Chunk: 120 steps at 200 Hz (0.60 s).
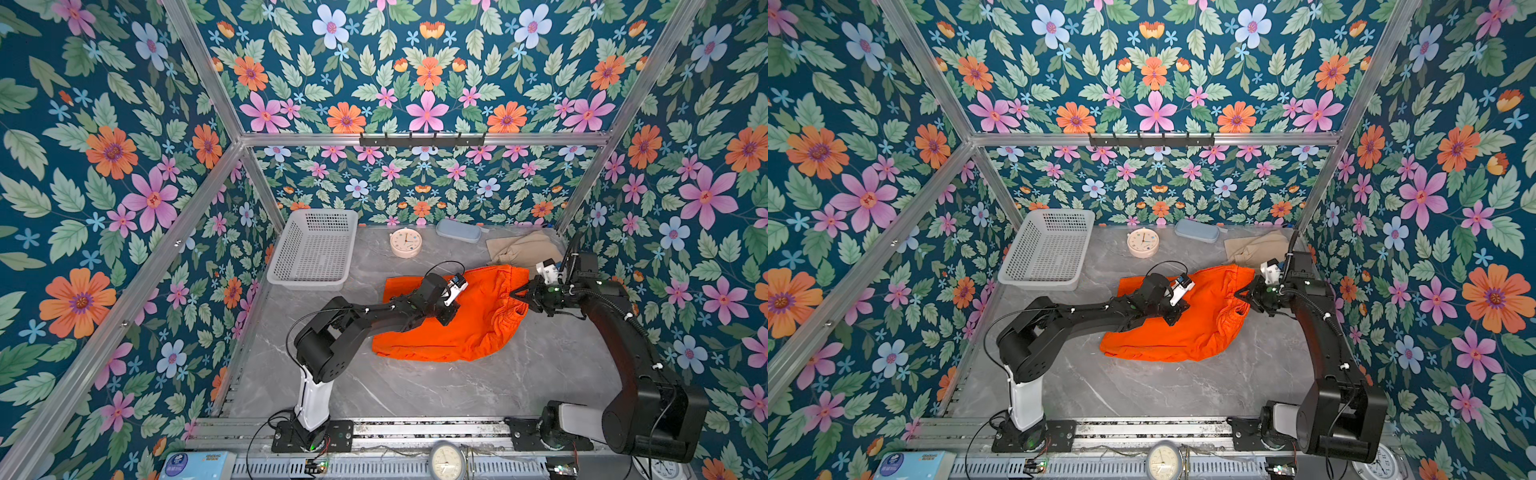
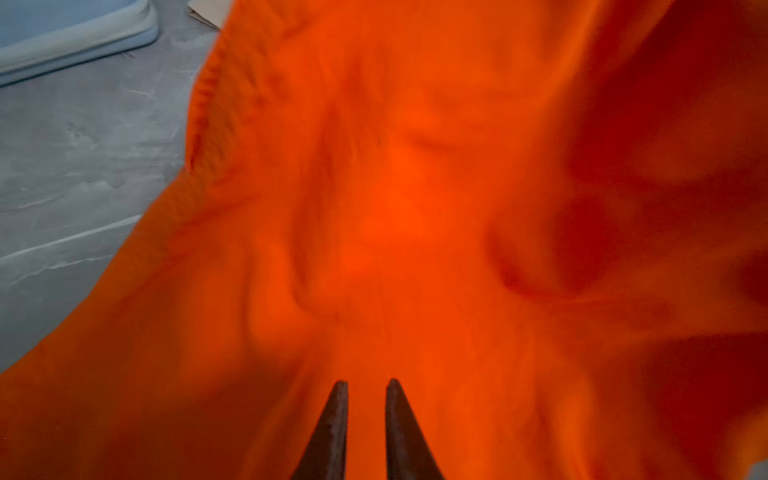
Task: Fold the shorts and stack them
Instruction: 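Fold the waistband end toward the left gripper with the right gripper while left holds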
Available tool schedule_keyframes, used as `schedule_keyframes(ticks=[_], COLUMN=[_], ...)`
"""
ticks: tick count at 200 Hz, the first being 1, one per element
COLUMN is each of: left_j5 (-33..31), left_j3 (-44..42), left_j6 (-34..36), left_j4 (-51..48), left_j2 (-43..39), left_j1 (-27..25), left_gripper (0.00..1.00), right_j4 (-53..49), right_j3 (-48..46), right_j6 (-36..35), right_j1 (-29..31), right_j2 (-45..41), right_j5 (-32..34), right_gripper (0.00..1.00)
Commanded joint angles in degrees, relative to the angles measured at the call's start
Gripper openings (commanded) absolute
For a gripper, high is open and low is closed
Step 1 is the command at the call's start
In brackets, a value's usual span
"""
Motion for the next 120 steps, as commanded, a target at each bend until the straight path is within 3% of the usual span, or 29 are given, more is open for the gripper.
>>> schedule_keyframes(ticks=[1,68,96,120], left_j5=[2.7,6.9,3.4,1.8], left_j3=[4.7,18.3,15.3,7.9], left_j6=[-1.0,-5.6,-9.8,-17.4], left_j4=[-1.0,3.9,4.9,3.3], left_j2=[4.4,17.0,12.6,4.7], left_j1=[-0.1,-4.4,-3.4,1.0], left_gripper=[0.2,0.37,0.47,0.48], right_j4=[-5.1,-7.2,-10.7,-11.3], right_j3=[4.3,15.3,20.2,23.4], right_j6=[-2.8,-2.6,-3.3,-2.1], right_j1=[0.4,4.3,9.1,13.9], right_j2=[-0.2,3.4,6.5,8.7], right_j5=[-0.2,1.7,11.3,17.4], right_gripper=[0.19,0.19,0.19,0.19])
